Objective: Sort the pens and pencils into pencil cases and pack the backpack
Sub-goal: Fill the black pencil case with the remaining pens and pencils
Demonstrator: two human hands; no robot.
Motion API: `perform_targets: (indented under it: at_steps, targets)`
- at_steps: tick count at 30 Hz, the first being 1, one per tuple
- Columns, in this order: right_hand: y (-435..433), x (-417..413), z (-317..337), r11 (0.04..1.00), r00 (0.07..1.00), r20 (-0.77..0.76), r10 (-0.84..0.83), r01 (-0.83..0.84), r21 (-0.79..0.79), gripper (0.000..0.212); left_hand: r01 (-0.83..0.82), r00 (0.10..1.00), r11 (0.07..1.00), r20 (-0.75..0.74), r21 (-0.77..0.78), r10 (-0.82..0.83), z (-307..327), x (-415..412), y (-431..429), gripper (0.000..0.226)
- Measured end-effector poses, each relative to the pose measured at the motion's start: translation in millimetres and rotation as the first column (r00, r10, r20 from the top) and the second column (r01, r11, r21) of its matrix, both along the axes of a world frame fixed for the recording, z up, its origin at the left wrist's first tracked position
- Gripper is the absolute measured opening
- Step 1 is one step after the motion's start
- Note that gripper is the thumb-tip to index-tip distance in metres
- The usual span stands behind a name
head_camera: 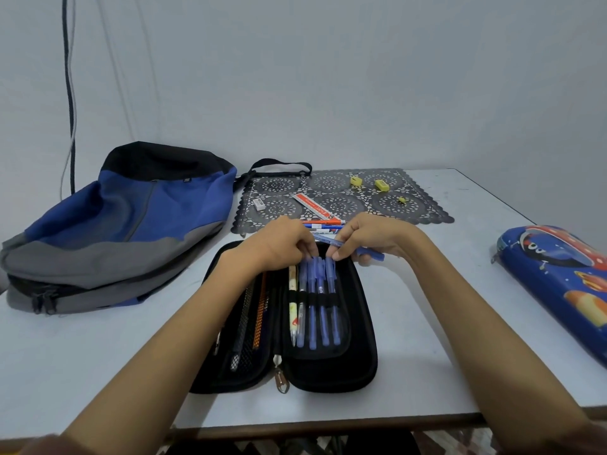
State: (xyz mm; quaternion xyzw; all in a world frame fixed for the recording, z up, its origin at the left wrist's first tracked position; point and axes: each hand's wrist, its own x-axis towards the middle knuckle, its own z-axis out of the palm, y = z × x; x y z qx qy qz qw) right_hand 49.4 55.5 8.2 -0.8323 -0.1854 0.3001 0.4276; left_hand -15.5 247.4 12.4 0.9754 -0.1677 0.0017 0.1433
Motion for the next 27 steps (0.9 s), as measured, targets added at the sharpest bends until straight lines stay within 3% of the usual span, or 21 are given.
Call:
perform_targets:
  at_steps: [9, 16, 24, 27]
  targets:
    - [1, 1, -2, 0.999, 0.998, -0.055, -0.041, 0.042, 0.025, 0.011, 0.002, 1.000, 0.999, -0.013, 0.054, -0.001, 1, -7, -5, 0.038]
    - [0, 2, -1, 0.999, 0.996, -0.077, -0.032, 0.032, -0.012, 0.023, -0.019, 0.996, 0.999, -0.086, 0.041, 0.022, 6, -7, -7, 0.040]
    - [1, -5, 5, 0.998, 0.994, -0.095, -0.057, 0.060, 0.029, 0.007, -0.058, 0.984, 0.993, -0.163, 0.101, 0.074, -1, -10, -19, 0.034]
    - [0, -7, 7, 0.999, 0.995, -0.087, -0.041, 0.043, 0.029, 0.021, -0.107, 0.970, 0.993, -0.213, 0.056, 0.117, 0, -10, -27, 0.038]
